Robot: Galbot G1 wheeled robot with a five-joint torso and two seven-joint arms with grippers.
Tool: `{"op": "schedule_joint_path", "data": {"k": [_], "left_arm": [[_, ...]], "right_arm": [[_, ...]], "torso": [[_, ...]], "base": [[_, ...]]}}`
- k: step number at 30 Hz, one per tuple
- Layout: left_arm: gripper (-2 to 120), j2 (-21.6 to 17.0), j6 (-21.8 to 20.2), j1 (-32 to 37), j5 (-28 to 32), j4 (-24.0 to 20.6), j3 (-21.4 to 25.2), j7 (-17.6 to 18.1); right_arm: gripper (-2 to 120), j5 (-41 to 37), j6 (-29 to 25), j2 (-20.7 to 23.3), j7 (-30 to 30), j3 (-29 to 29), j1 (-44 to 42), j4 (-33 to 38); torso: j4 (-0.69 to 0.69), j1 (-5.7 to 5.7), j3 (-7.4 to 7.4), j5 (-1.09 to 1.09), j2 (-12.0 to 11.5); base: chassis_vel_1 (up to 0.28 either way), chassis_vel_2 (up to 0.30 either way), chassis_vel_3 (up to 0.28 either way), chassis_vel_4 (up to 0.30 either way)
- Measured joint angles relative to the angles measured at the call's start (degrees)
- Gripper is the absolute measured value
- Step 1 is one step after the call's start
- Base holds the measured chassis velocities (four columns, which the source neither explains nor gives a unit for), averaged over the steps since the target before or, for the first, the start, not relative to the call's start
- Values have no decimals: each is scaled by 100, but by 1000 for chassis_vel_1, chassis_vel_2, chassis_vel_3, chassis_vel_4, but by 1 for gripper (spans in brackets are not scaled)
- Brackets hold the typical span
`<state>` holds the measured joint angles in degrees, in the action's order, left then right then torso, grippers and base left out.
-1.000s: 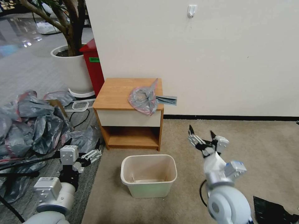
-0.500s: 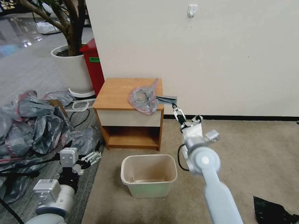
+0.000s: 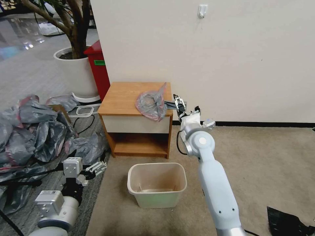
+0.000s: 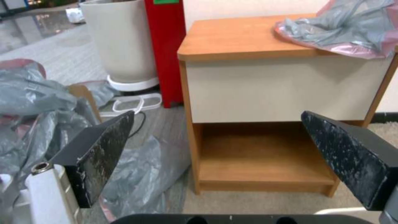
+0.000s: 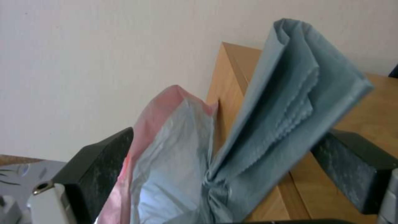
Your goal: Pick up the garbage bag from the table and place it over the trash can.
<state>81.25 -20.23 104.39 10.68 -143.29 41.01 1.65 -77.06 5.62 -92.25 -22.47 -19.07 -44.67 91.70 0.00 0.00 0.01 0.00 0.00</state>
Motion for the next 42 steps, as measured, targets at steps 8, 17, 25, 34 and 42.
{"op": "schedule_joint_path", "data": {"k": [8,17,25,34,42], "left_arm": [[100,20,21,-14,0,3,-5,-5],[100,23,118,-41,-7,4,-48,-33],[100,28,281,-57,-10,4,-66,-63],[100,51,426,-68,-25,4,-84,-147],[100,61,455,-134,-34,4,-121,-196]], "right_arm": [[78,29,-60,3,6,57,62,-93],[45,32,-142,8,-95,53,36,-97],[15,-96,-164,10,-113,35,-7,-83],[0,-76,-154,89,-176,173,-193,166],[0,-196,-155,367,-609,466,-463,864]], "torso": [[0,0,0,0,0],[0,0,0,0,0],[0,0,0,0,0],[0,0,-1,0,0],[0,0,-1,1,0]], "base": [[0,0,0,0],[0,0,0,0],[0,0,0,0],[0,0,0,0],[0,0,0,0]]}}
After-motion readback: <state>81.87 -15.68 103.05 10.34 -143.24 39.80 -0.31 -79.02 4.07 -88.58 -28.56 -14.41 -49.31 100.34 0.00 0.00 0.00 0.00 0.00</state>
